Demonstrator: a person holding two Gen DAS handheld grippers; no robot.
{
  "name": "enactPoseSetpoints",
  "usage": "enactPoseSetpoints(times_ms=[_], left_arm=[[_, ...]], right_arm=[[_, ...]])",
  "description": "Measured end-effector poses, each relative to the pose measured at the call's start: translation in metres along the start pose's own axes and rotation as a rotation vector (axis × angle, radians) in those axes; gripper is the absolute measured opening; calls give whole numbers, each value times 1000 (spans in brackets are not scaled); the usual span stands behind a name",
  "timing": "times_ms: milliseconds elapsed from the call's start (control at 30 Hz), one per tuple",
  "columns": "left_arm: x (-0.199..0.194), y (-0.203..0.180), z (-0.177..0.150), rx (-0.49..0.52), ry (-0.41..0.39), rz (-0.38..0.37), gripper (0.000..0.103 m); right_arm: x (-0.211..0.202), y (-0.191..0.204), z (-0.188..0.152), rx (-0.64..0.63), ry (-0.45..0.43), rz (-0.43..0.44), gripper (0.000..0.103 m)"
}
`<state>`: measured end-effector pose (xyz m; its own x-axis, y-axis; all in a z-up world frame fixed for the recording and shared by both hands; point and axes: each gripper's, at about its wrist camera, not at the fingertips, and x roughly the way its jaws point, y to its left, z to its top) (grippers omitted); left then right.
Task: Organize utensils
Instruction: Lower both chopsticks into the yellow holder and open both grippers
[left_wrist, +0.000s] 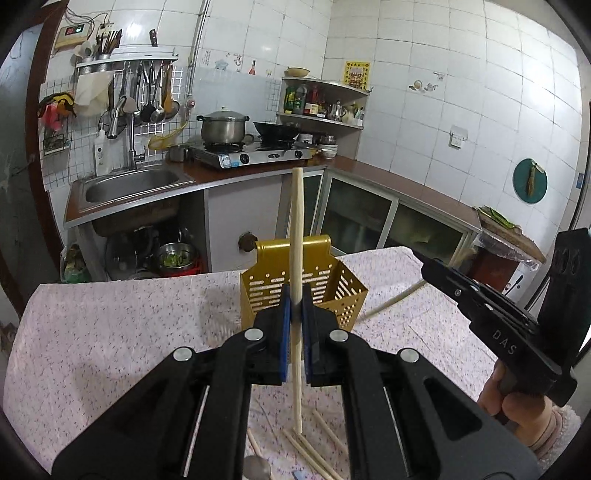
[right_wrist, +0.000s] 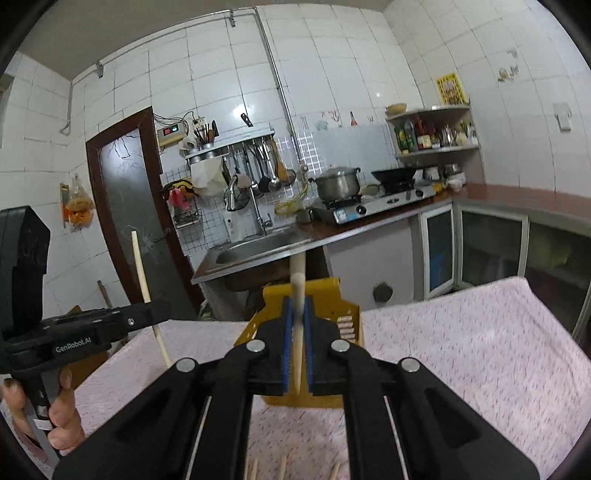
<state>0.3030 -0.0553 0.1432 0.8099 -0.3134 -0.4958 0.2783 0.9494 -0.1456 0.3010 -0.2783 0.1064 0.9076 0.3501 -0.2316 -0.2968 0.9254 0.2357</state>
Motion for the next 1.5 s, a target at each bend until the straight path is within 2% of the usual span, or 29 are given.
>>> enactPoseSetpoints(times_ms=[167, 467, 667, 867, 1200, 1333, 1500], left_arm=[[6, 6, 13, -16, -20, 6, 4], [14, 17, 5, -47, 5, 11, 4], [8, 15, 10, -41, -11, 9, 4], [2, 6, 27, -16, -34, 18, 4], [-3, -1, 75, 17, -109, 37, 4], [9, -1, 91, 29, -144, 53, 4], [39, 2, 94, 34, -161, 51, 4]], right_arm=[[4, 2, 16, -22, -44, -51, 6], [4, 0, 16, -25, -23, -75, 6], [2, 7, 22, -43, -28, -89, 6], [-5, 13, 36, -64, -32, -99, 6], [-15, 14, 91, -74, -102, -106, 6], [-1, 7, 105, -44, -122, -97, 6], [28, 2, 101, -53, -114, -110, 6]])
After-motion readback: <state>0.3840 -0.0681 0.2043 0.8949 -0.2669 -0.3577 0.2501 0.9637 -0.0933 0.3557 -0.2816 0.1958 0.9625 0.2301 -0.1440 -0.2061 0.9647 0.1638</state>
